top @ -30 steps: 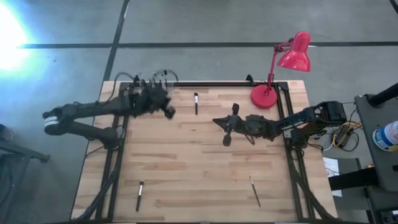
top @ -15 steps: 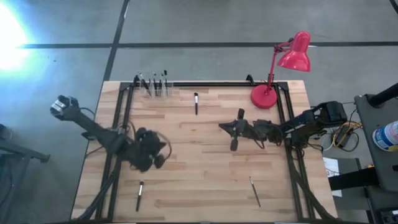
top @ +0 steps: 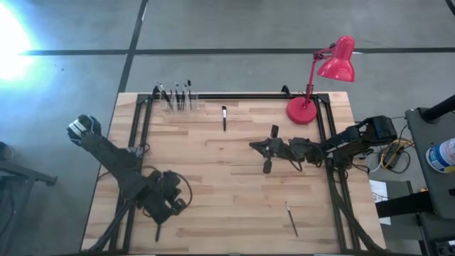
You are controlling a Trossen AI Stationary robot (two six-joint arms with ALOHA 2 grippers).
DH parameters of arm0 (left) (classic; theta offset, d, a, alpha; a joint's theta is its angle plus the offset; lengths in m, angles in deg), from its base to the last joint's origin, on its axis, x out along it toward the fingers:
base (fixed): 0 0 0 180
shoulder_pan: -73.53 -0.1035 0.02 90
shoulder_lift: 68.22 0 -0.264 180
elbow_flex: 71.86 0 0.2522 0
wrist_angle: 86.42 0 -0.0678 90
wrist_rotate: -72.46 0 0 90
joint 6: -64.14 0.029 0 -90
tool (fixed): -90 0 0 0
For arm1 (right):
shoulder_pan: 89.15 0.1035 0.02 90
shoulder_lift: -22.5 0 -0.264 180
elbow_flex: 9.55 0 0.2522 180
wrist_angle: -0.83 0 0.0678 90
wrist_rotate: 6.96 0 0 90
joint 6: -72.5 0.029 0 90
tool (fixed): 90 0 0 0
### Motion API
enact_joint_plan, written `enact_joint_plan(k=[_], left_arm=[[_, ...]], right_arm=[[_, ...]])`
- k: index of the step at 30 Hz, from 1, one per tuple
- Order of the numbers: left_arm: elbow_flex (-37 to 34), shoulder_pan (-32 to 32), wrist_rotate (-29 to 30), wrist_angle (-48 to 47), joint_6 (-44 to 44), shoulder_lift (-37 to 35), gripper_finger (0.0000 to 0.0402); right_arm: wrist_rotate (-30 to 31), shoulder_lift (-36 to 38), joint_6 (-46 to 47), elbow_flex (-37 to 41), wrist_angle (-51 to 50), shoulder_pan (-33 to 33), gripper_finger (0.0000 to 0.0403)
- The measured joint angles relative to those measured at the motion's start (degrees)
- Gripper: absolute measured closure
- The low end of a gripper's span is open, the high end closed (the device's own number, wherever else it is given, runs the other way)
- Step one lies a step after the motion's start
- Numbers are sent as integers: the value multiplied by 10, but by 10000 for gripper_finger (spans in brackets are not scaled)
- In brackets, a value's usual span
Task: Pick & Place Makeup Brushes
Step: Put the blush brush into the transparent organizer
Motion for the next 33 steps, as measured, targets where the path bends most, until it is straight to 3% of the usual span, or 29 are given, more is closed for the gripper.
enact_joint_plan(k=[5,10,21,33], left_arm=[[25,38,-66,-81,-134,56,401],[28,73,-141,-72,-204,96,401],[25,96,-149,-71,-311,131,396],[23,96,-176,-52,-353,132,302]], right_arm=[[0,0,7,0,-3,3,394],[0,0,7,0,-3,2,394],[0,0,10,0,-3,2,394],[-1,0,12,0,-5,2,394]])
